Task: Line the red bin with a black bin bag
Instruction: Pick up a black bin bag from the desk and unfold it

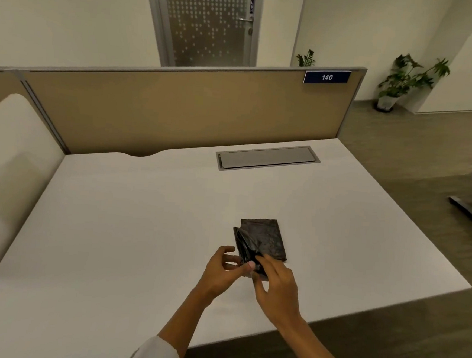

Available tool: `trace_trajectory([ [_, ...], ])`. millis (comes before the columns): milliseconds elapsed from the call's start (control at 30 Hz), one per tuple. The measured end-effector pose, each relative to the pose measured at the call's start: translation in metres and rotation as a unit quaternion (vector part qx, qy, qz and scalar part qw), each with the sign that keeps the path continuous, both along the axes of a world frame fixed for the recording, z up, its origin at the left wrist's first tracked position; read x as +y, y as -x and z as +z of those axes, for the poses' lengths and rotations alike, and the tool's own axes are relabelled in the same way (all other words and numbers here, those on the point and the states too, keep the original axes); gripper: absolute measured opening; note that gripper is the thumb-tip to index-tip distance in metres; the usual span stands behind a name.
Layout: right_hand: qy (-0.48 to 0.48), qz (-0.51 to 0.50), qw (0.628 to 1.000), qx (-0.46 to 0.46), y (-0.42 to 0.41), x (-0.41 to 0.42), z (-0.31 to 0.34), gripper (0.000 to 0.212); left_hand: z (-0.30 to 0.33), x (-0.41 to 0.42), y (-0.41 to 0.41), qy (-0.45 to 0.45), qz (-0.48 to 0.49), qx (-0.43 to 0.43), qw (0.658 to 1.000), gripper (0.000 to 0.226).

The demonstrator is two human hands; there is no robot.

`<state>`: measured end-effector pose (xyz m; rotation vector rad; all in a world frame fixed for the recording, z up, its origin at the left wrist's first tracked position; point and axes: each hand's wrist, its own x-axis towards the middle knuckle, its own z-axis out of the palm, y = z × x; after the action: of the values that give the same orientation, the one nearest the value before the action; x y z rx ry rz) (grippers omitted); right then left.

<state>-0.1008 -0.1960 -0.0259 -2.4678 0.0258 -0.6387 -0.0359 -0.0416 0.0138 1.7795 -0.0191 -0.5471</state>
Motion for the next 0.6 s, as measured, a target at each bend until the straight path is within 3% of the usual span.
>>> trace_trajectory([
  [267, -0.009, 0.018, 1.000, -0.002, 0.068, 0.024, 0.012, 0.047, 0.004, 0.020, 0.041, 0.028, -0.015, -0.017, 0.999, 0.026],
  [500, -0.096, -0.012, 0.995, 0.022, 0.102, 0.033, 0.031, 0.056, 0.008, 0.044, 0.066, 0.046, -0.011, 0.004, 0.999, 0.019],
  [600, -0.169, -0.022, 0.985, 0.020, 0.109, 0.033, 0.039, 0.046, 0.016, 0.052, 0.076, 0.075, 0.004, 0.020, 0.997, 0.022],
])
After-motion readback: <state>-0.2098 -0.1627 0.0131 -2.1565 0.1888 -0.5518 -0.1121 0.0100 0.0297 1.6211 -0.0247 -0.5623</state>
